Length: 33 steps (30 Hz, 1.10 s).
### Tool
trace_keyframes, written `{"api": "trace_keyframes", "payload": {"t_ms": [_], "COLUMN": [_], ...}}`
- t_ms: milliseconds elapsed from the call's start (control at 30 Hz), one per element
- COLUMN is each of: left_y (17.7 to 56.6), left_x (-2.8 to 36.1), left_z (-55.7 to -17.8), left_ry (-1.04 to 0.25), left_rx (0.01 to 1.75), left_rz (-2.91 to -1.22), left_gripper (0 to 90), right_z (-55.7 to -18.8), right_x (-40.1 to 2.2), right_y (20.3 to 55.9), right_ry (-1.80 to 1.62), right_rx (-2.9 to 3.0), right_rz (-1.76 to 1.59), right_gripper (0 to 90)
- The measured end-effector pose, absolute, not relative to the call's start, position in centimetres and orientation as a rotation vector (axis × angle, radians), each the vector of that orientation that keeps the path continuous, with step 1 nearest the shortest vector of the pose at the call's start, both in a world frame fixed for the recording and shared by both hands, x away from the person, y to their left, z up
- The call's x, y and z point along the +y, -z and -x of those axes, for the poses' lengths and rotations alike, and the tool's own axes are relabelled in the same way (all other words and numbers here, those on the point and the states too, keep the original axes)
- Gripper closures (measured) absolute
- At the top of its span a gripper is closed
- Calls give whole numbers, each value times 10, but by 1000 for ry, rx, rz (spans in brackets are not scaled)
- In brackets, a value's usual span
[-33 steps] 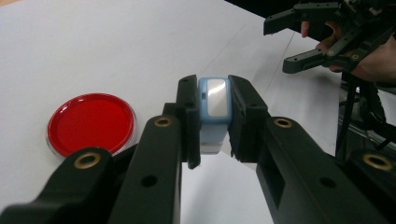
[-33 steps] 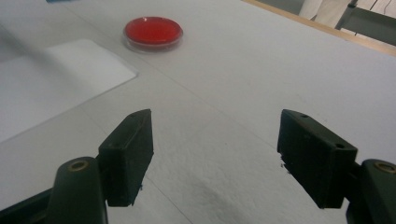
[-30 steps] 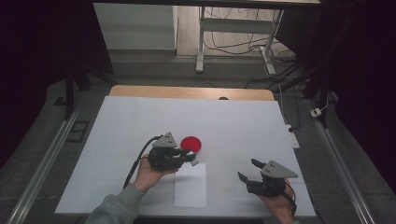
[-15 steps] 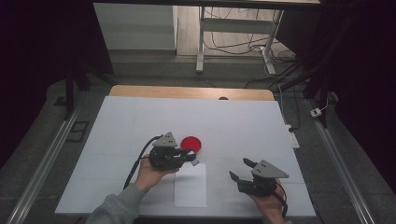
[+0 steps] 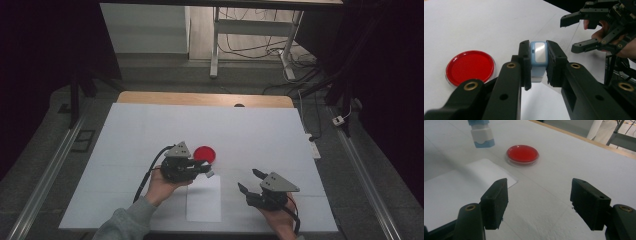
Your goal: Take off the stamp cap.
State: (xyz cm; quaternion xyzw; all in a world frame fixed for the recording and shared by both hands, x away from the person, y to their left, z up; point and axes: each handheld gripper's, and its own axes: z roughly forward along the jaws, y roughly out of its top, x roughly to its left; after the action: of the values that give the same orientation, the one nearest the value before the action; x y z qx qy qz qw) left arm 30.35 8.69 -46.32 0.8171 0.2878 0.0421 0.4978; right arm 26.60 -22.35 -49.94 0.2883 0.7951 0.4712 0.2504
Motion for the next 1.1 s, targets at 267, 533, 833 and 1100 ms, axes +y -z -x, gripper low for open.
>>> {"api": "trace_keyframes", "payload": {"t_ms": [267,533,833,1100], "left_y": [463,464,465,465], "left_x": [86,85,83,83], "left_z": [-303,-304,-304,-304], "left_ry": [-104,-103,-102,-101], "left_rx": [699,698,700,703], "left_rz": [-1975,-1978,-1980,-1978], "left_gripper": [757,757,757,757], "right_z": [-266,-267,-266,-265], "right_x": [-209,-198,-184,-168], "right_y": [502,504,505,508], "right_ry": [-1283,-1281,-1311,-1288], "right_rx": [2190,2200,2221,2244], "right_rz": [-759,-752,-743,-713], "right_gripper": [301,302,303,306]}}
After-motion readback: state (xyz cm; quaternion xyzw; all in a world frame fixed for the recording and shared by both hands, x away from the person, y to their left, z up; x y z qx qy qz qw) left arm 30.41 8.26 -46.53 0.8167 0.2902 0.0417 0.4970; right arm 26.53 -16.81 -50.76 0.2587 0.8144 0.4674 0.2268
